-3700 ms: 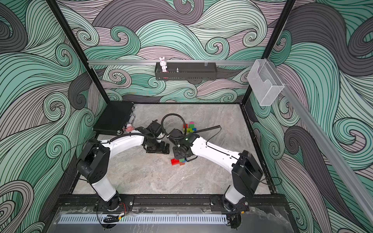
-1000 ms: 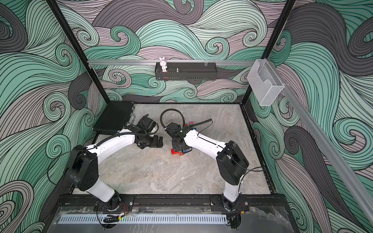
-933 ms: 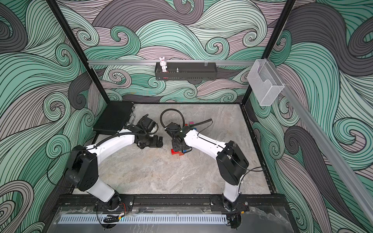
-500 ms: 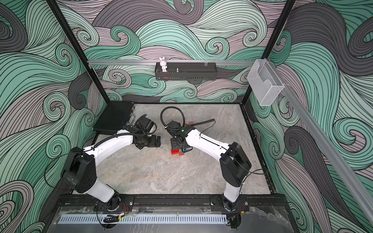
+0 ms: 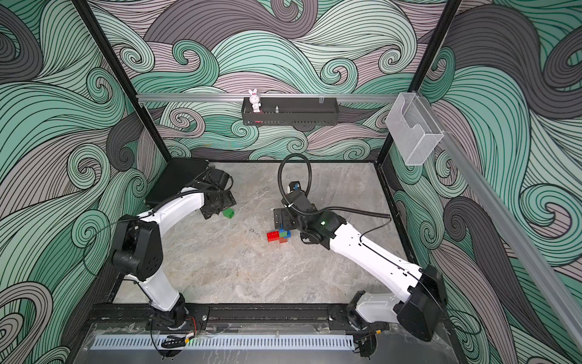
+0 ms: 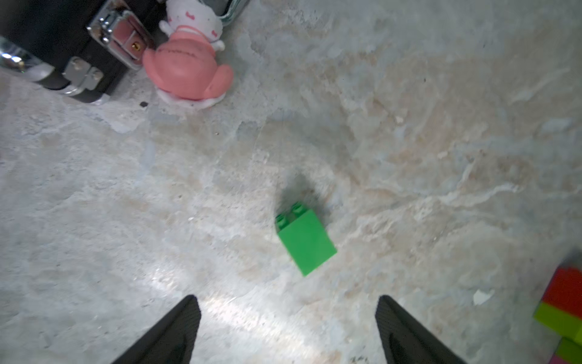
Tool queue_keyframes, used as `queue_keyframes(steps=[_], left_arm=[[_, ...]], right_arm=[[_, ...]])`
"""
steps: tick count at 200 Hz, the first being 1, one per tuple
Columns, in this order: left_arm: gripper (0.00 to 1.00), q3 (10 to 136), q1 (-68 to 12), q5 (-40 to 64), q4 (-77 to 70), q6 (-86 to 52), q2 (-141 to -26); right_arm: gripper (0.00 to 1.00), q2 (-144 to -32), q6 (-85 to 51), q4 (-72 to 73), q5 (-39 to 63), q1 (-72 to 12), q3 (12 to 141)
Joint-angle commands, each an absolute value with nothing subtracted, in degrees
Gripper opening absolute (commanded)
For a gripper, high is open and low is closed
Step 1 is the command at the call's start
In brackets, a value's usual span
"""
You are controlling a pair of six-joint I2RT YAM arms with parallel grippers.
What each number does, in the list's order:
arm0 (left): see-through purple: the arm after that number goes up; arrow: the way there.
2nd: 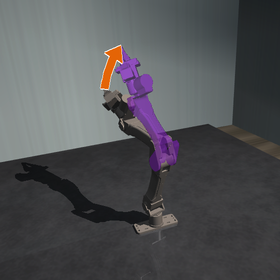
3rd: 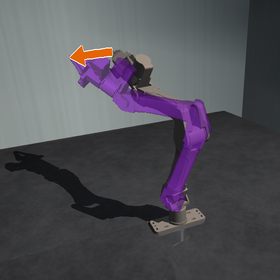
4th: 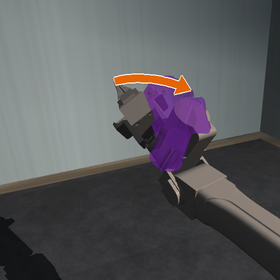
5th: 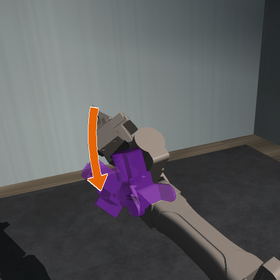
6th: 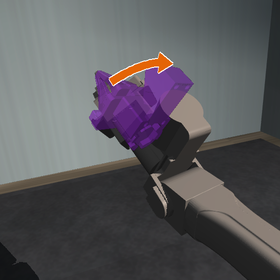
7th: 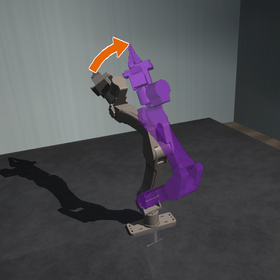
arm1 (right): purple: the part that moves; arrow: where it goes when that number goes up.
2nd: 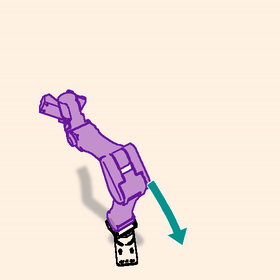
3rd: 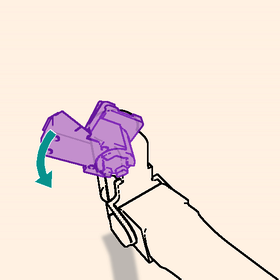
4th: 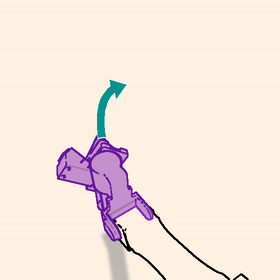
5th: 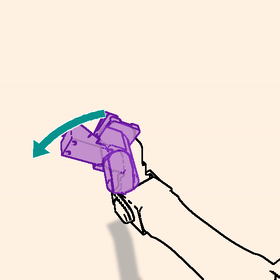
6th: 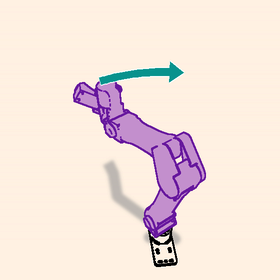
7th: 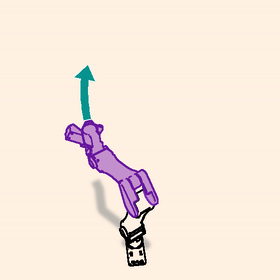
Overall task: Assemble the number 4 with lego
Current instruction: Pick up the lego brick from the center of the board.
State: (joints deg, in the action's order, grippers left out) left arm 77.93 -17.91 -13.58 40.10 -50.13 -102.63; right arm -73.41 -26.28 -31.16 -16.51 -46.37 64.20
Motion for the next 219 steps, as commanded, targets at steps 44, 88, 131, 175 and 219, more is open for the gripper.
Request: queue_keyframes(steps=[44, 88, 131, 175, 219], left_arm=[[0.87, 86.90, -18.14, -12.61, 45.33, -63.01, -115.00], [0.81, 84.86, -18.70, -14.27, 44.56, -65.36, -117.85], [0.67, 83.99, -18.72, -14.11, 42.05, -62.94, -118.62], [0.54, 81.39, -18.68, -13.27, 40.09, -61.73, -117.94], [0.27, 79.32, -18.63, -13.46, 37.66, -58.57, -117.03]], right_arm=[[1.00, -68.96, -20.34, -29.60, -20.79, -45.63, 61.44], [0.99, -69.18, -19.16, -29.01, -20.67, -45.48, 61.35], [1.00, -70.27, -19.34, -29.26, -19.88, -45.44, 61.53], [1.00, -70.39, -19.56, -29.41, -20.00, -45.44, 61.54], [1.00, -70.50, -20.09, -29.18, -19.80, -45.44, 61.34]])
